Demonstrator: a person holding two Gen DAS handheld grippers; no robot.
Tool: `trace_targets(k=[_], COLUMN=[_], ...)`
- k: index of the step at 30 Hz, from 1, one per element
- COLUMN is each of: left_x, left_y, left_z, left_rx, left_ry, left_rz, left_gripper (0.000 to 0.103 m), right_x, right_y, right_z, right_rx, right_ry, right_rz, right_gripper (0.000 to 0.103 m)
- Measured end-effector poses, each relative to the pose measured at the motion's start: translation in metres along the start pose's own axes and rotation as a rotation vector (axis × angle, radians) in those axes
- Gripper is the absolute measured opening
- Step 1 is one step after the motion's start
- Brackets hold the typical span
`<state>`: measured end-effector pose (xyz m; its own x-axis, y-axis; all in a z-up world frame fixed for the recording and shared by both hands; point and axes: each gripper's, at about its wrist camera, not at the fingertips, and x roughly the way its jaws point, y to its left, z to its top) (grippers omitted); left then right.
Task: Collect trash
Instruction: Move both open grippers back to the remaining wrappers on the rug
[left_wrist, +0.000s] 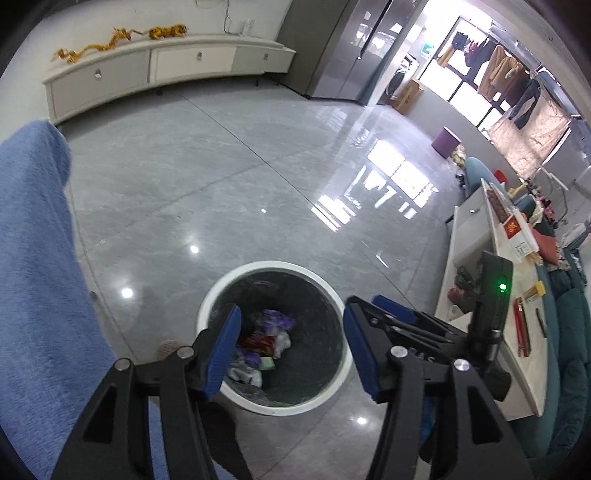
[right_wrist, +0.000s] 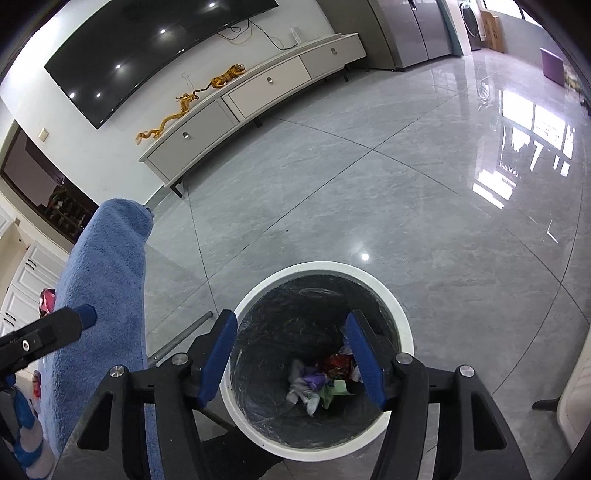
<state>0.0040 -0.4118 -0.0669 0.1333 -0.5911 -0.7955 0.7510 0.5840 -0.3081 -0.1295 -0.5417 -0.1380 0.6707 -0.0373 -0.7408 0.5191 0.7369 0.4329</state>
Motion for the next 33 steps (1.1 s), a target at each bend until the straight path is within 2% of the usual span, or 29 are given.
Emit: trace_targets(k=[6, 13, 23, 26, 33], left_x=[-0.030, -0.068, -0.125, -0.141, -0.181], left_y=[-0.006, -0.008, -0.010, -0.006, 0.009], left_z=[-0.007, -0.017, -0.033, -0.037, -0.053], left_rx=[0.044, 0.061, 0.061, 0.049, 0.016], left_ry=[-0.082, -0.166, -0.269, -0.293, -0.353], left_rz=[0.122, 0.187, 0.228, 0.232, 0.240], left_gripper=[0.056, 0.056, 0.056, 0.064, 0.066], right_x=[-0.014, -0.038, -0.075, -0.085, -0.106], right_y=[0.003, 0.007, 0.028, 0.038, 0.063], right_z=[-0.004, -0.005, -0.005, -0.005, -0.007], right_rx=[-0.009, -0.012, -0.045, -0.058, -0.104], right_ry=[-0.008, -0.040, -0.103, -0.119, -0.149], right_rz=[-0.006, -0.018, -0.031, -0.031, -0.031], right_gripper=[0.059, 0.059, 0.062, 0.064, 0.068])
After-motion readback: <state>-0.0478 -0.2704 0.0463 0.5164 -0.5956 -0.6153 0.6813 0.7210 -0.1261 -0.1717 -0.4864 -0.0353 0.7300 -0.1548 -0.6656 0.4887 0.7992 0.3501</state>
